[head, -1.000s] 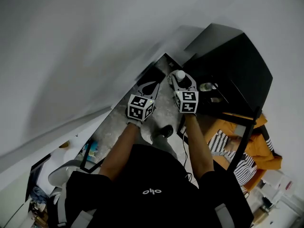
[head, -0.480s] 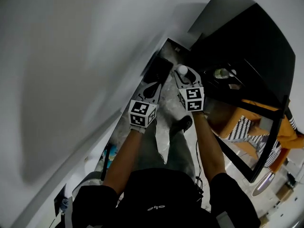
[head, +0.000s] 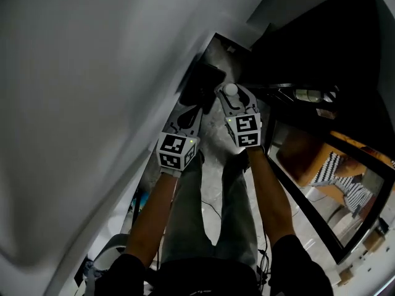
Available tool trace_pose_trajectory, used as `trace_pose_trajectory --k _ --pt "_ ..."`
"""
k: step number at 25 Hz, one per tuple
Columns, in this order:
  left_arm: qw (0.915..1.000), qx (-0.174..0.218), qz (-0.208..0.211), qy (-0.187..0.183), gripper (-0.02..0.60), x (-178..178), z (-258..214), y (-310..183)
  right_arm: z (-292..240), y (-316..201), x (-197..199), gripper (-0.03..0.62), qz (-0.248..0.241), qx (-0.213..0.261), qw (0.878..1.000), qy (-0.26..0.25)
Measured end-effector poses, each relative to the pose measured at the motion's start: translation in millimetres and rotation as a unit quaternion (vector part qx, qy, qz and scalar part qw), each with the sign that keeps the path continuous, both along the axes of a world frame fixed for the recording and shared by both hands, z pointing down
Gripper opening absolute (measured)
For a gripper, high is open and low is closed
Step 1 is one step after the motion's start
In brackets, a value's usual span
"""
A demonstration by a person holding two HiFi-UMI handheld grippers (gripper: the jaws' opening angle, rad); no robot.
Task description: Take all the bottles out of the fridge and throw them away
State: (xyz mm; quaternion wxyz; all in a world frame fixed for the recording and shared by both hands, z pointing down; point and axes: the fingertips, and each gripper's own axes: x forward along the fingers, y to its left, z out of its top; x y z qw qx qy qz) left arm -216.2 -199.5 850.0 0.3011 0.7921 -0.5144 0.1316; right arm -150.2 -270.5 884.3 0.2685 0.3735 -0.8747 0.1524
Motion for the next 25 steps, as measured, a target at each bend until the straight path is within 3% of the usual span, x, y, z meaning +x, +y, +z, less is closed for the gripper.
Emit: trace_pose_trajectory --k 9,25 --pt "0.9998 -0.018 -0.003 -0.005 0.006 -6.4 58.1 -7.2 66.7 -2.4 -12.7 0.204 -0.021 -0.019 1.0 0.005" --pt "0.9994 -0.029 -0.016 -0.011 0.006 -34.9 74.8 6.0 112.5 -20.4 -39.7 0.205 -0.029 -0.049 0.998 -0.005"
